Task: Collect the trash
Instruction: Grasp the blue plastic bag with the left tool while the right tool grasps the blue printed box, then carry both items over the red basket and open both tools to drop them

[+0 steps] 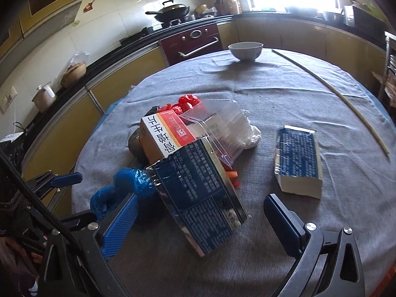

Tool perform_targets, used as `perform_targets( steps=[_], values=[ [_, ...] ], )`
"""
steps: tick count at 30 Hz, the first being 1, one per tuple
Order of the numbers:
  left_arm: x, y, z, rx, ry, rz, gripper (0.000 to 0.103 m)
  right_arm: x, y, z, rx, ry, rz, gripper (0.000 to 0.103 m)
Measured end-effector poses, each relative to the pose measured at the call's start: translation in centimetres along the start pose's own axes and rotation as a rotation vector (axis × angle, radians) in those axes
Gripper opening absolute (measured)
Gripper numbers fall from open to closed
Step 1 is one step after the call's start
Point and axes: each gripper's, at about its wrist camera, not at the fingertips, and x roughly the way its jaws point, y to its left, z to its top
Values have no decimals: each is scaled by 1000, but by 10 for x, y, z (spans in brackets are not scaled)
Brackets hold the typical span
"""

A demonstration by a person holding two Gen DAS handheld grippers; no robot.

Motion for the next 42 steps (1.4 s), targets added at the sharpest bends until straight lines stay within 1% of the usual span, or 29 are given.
perform_targets(
  steps=[1,3,4,5,6,8,9,11,14,21,24,27,33,38,42],
  values=[
    [4,-1,2,3,10,-4,103,4,-3,1,-7,8,7,91],
    [9,-4,5,6,25,-35,103,13,-7,4,-6,29,25,85],
    [11,-4,5,6,28,-52,103,17,-8,6,-3,39,28,81],
    [13,-5,6,4,34,-63,100,20,-10,5,2,47,39,77],
    [16,-5,8,1,41,-65,96,24,-12,5,10,61,59,72],
    [20,-5,10,-7,60,-85,71,23,-12,3,20,46,71,72],
    [23,-5,11,-11,71,-102,66,21,-12,1,28,43,92,71],
    [26,-7,12,-28,83,-138,53,16,-10,-3,38,29,101,71],
    [21,-11,9,-30,78,-141,46,4,-8,-12,48,5,107,70],
    [4,-29,-5,-23,52,-146,42,-41,-29,-40,174,-73,140,70],
    [-10,-43,-9,13,33,-164,42,-63,-42,-55,236,-108,138,70],
    [-22,-66,-9,74,18,-192,42,-89,-55,-72,290,-144,122,70],
    [-28,-130,-1,223,11,-254,42,-140,-96,-114,422,-198,37,70],
    [-22,-191,6,364,35,-317,42,-189,-142,-159,557,-250,-40,70],
    [-12,-243,10,453,61,-371,42,-221,-173,-200,672,-290,-72,70]
  ],
)
